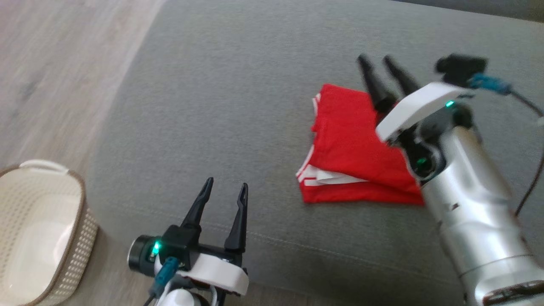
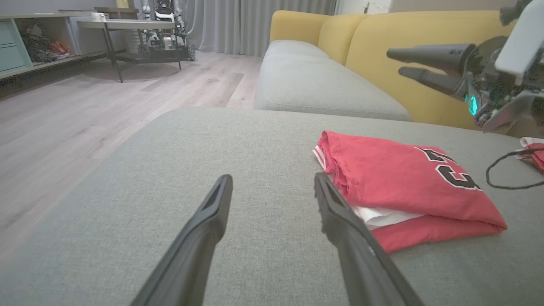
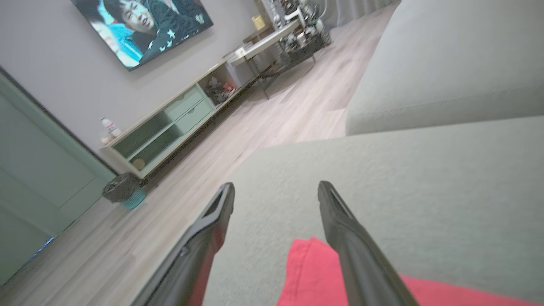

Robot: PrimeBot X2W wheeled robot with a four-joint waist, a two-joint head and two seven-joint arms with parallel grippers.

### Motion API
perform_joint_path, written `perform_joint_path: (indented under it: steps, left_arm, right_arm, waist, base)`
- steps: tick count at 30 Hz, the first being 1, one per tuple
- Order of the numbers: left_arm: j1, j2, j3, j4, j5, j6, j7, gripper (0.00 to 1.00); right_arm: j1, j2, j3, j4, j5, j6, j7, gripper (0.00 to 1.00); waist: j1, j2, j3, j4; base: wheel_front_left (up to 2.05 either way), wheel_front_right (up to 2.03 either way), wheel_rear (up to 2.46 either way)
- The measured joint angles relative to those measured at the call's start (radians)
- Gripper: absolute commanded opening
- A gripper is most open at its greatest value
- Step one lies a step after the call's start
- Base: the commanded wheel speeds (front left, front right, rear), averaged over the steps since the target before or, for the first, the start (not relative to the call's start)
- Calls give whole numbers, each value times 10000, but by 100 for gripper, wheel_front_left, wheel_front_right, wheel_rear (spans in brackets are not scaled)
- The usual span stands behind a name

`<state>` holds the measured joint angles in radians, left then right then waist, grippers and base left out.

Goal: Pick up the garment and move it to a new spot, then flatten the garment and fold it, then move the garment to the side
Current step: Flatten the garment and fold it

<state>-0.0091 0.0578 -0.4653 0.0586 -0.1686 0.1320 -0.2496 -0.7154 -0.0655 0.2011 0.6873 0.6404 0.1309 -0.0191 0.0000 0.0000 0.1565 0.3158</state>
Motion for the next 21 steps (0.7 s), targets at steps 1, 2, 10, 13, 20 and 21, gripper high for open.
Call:
perform_joint_path:
  steps: [1,2,10,13,20,21]
  left_arm:
    - [0,-2,36,-2,4,0,0,100]
    - [1,-2,90,-10,19,0,0,100]
    - [12,-10,570,-199,-155,-88,0,100]
    - [37,-15,851,-232,-380,-84,0,100]
    - [183,-27,1446,-318,-456,-52,0,100]
    - [304,-29,1511,-314,-456,-63,0,100]
  right_arm:
    - [-43,-4,-265,-77,-253,0,-77,100]
    - [-51,-17,-535,-186,-520,0,-127,100]
    - [1391,-495,-1400,-1992,-1338,0,-441,100]
    - [2558,-711,-1225,-2623,-1599,0,-1133,100]
    - [4350,-999,-894,-3141,-2376,0,-2209,100]
    - [4575,-989,-951,-3250,-2518,0,-2268,100]
  waist:
    - [0,0,-11,-106]
    - [0,0,-21,-218]
    - [0,0,-76,-1224]
    - [0,0,-135,-1630]
    - [0,0,-413,-2318]
    - [0,0,-506,-2387]
  base:
    - [0,0,0]
    - [0,0,0]
    - [0,0,0]
    - [0,0,0]
    - [0,0,0]
    - [0,0,0]
